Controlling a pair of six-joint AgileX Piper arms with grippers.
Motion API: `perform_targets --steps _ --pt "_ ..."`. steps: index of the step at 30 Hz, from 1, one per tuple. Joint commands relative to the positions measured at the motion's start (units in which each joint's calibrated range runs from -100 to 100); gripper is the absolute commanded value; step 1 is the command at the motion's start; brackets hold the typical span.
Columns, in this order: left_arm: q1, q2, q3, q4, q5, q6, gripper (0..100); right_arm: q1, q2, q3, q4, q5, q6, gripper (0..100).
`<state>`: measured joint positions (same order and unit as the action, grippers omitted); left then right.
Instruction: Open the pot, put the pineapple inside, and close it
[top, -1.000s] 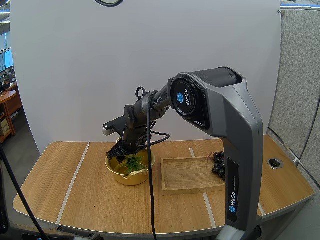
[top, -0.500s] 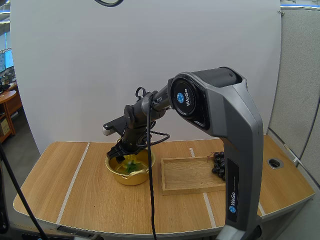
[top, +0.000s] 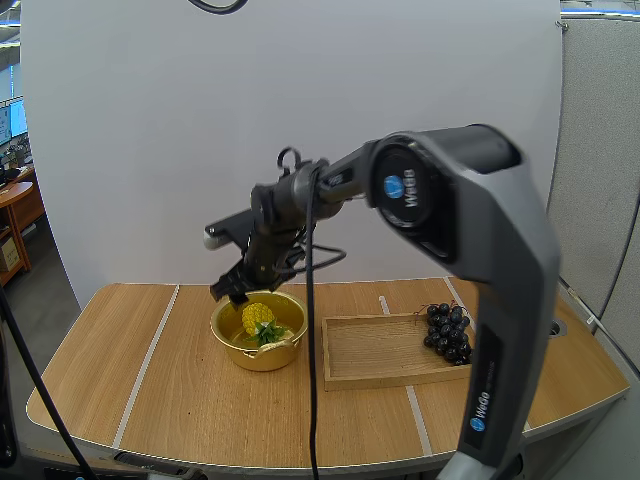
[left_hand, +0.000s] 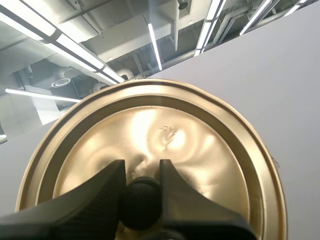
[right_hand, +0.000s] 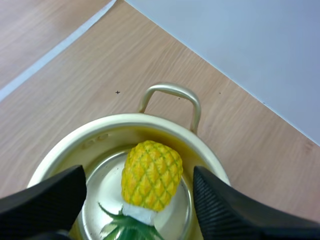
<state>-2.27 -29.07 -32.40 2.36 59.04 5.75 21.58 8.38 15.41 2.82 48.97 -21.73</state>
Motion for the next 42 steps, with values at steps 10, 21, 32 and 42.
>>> perform_targets --steps 10,21,32,42 --pt "-0.11 -0.20 -0.40 -0.05 -1.45 -0.59 0 -0.03 -36.24 13.08 1.42 16.68 0.92 100" --pt "-0.11 -0.20 -0.40 -0.05 -1.45 -0.59 0 -0.03 -63.80 22.10 1.42 32.41 1.75 100" --pt "-0.11 -0.20 -0.40 -0.05 -1.45 -0.59 0 -1.90 -79.89 25.85 1.14 43.76 2.05 100" --pt "-0.11 -0.20 -0.40 -0.05 -1.45 -0.59 0 -2.38 -90.40 36.11 1.14 44.37 2.05 100"
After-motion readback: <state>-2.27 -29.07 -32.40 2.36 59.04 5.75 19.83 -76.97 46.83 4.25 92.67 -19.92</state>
